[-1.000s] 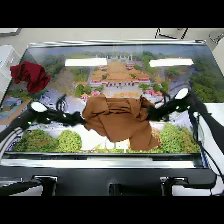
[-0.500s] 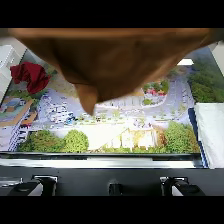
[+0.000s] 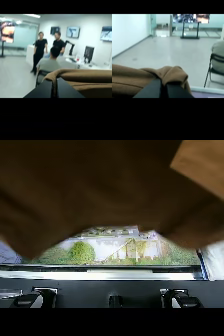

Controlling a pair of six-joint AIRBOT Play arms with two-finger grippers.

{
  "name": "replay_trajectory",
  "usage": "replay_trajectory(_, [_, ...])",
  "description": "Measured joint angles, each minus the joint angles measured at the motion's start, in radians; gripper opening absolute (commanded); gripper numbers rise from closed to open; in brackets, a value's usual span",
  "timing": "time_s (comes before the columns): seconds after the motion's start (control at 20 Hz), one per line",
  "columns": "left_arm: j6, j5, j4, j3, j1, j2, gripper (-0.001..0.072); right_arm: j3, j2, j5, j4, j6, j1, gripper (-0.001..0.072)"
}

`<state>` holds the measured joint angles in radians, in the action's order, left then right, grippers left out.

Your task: Fold the clothes and pants, and hang the long-sleeved shirts on hangers.

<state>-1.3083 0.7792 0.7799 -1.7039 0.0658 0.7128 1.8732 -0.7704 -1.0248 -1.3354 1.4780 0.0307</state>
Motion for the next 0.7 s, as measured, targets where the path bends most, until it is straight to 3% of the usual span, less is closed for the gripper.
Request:
replay_trajectory(0.25, [0.017,0.093,0.044,0.221,0.000,0.156,0.0025,-0.131,-0.209,-0.216,-0.005,0.019,-0.001,0.0052])
replay_trajectory(0.45, [0.060,0.062,0.057,0.408,0.000,0.396,0.0026,-0.286,-0.486,-0.138,0.033,0.119,-0.002,0.0053])
replay_trajectory(0.7, [0.051,0.065,0.016,0.477,0.002,0.695,0.0026,-0.343,-0.812,-0.079,0.266,0.272,-0.002,0.0054])
